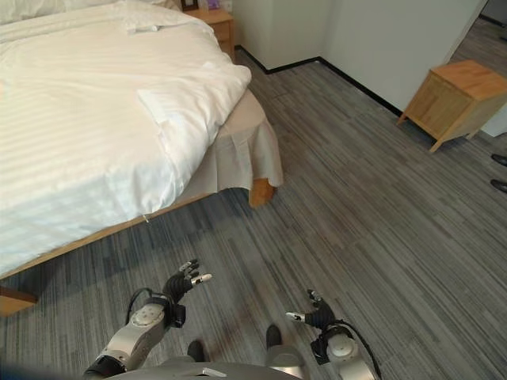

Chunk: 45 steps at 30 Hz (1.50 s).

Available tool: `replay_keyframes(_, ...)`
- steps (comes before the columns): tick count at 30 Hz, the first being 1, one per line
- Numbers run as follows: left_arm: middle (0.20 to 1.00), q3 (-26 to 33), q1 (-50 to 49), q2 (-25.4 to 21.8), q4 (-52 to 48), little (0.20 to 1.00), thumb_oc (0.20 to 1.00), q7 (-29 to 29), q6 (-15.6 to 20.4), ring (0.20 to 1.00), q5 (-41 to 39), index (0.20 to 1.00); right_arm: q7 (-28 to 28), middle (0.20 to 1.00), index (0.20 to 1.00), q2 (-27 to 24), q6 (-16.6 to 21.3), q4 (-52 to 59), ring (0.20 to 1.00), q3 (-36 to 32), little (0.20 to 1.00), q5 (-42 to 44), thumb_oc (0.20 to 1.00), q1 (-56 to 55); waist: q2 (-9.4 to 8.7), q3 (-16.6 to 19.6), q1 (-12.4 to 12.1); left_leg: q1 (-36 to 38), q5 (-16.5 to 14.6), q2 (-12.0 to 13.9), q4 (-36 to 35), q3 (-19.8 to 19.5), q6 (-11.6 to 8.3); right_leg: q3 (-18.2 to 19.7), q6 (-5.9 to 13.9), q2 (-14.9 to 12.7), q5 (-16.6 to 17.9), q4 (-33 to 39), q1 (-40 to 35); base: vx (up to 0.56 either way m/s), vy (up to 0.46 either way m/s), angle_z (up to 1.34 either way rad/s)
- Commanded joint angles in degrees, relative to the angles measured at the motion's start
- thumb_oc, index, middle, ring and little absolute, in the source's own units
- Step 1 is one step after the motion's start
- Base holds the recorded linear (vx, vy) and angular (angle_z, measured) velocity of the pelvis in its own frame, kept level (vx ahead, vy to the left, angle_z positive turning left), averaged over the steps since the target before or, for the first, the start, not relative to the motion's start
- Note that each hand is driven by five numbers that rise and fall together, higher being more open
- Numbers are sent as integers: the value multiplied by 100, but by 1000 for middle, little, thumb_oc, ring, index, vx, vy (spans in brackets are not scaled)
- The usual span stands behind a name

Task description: Making the bed.

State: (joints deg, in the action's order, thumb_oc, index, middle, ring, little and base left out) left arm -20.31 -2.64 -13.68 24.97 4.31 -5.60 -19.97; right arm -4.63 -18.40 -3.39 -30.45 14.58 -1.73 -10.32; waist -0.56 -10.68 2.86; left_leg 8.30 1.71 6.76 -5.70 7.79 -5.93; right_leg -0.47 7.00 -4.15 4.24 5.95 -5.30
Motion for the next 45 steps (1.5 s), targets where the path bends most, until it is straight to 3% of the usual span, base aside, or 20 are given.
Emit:
replay_keyframes(1, 1000, -103, 312, 52, 152, 1000, 1000, 133, 132, 1000, 216, 1000, -30, 1000, 1000, -133, 179, 99, 1000, 69, 1000, 230, 1000, 176, 106, 0, -153, 115, 1, -501, 70, 527, 220, -644, 220, 90, -145, -95, 13, 0, 0, 0)
replay_keyframes(35, 1000, -52, 272, 77, 249, 1000, 1000, 200, 62, 1000, 97, 1000, -59, 1000, 1000, -145, 182, 94, 1000, 31, 1000, 362, 1000, 182, 97, 89, -155, 73, -95, -525, 70, 379, 200, -878, 154, 98, -260, -95, -74, 20, -8, 2)
replay_keyframes(39, 1000, 46, 444, 0, 199, 1000, 1000, 282, 69, 1000, 66, 1000, -113, 1000, 1000, -257, 151, 355, 1000, 44, 1000, 183, 1000, 353, 198, -103, -96, -200, -45, -419, 70, 475, 216, -931, 96, 59, -471, -906, 643, -76, -33, -1)
replay_keyframes(40, 1000, 58, 480, -31, 212, 1000, 1000, 304, 106, 1000, 60, 1000, -126, 1000, 1000, -289, 170, 399, 1000, 47, 1000, 167, 1000, 418, 191, -127, -105, -256, -16, -458, 260, 557, 206, -892, 62, 52, -479, -865, 637, 31, -67, -14)
replay_keyframes(41, 1000, 55, 532, -37, 225, 1000, 1000, 306, 149, 1000, -4, 1000, -113, 1000, 1000, -338, 180, 461, 1000, 37, 1000, 167, 1000, 470, 151, -179, -112, -547, -44, -475, 921, 599, 134, -910, 37, 9, -470, -812, 616, 65, -118, -21)
replay_keyframes(42, 1000, 37, 539, -35, 213, 1000, 1000, 273, 194, 1000, -87, 1000, -52, 1000, 1000, -431, 172, 576, 1000, -18, 1000, 137, 1000, 424, 80, -245, -138, -909, 119, -405, 1750, 618, -26, -954, -2, -49, -442, -697, 521, 53, -211, -24)
replay_keyframes(43, 1000, -18, 576, -64, 127, 1000, 1000, 200, 211, 1000, -167, 1000, -60, 1000, 1000, -556, 213, 754, 1000, -112, 1000, 172, 1000, 390, 3, -356, -133, -1389, 660, -194, 2884, 577, -387, -1006, -90, -65, -431, -628, 457, 88, -255, -31)
replay_keyframes(44, 1000, -72, 616, -51, 103, 1000, 1000, 111, 203, 1000, -227, 1000, -58, 1000, 1000, -689, 212, 897, 1000, -175, 1000, 129, 1000, 336, -72, -461, -173, -1767, 1130, -59, 3463, 509, -620, -1084, -169, -72, -464, -460, 216, 84, -306, 7)
replay_keyframes(45, 1000, -136, 708, -57, 91, 1000, 1000, 91, 176, 1000, -227, 1000, -97, 1000, 1000, -845, 218, 1096, 1000, -220, 1000, 38, 1000, 360, -183, -618, -225, -2173, 1340, -58, 4290, 375, -782, -1125, -247, -121, -481, -407, 83, 105, -235, 47)
